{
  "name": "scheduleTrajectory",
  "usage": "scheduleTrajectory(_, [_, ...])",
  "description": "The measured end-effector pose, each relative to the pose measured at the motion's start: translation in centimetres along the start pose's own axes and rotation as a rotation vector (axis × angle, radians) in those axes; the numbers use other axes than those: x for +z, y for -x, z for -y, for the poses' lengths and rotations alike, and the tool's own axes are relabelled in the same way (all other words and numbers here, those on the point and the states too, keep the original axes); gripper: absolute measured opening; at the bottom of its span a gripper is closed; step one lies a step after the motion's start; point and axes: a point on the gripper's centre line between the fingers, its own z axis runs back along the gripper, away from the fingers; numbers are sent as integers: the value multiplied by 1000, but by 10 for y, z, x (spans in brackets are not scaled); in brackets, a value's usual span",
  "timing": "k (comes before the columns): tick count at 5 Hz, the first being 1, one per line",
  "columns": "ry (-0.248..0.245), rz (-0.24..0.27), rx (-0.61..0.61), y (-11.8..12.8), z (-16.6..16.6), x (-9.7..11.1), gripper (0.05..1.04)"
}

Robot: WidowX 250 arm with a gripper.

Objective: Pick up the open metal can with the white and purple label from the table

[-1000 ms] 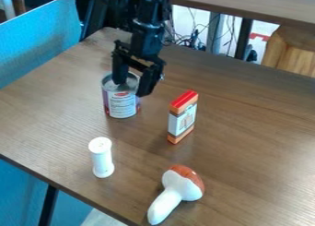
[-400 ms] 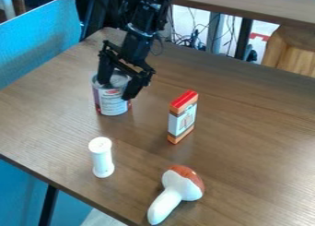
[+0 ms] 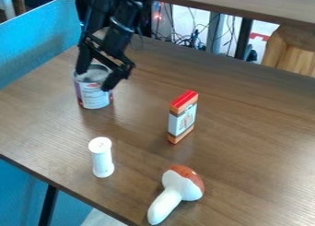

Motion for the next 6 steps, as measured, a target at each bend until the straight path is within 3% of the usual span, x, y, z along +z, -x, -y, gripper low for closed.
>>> scheduleTrajectory(1, [8,-43,37,-7,-22,-10,1001])
scheduleTrajectory(3, [32,-69,109,-7,-57,-6,1001])
scheduleTrajectory(4, [62,-86,90,-5,-57,-15,1001])
scheduleTrajectory(5, [132,-40,26,9,-47,-8,1001])
scheduleTrajectory(6, [314,72,-193,37,-26,21,1001])
